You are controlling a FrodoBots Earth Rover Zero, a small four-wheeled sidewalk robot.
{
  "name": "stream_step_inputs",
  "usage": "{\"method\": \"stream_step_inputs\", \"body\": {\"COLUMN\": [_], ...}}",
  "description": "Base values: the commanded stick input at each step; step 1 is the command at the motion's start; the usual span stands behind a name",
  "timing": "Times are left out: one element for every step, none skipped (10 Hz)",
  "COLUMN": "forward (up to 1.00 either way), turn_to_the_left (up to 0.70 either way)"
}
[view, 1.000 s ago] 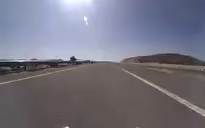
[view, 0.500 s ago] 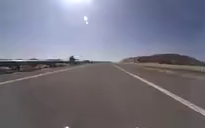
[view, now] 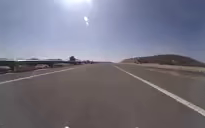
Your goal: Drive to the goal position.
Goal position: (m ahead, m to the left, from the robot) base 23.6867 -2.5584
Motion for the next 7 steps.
{"method": "stream_step_inputs", "body": {"forward": [1.00, 1.00, 1.00, 1.00, 1.00, 1.00, 1.00], "turn_to_the_left": [0.00, 0.00, 0.00, 0.00, 0.00, 0.00, 0.00]}}
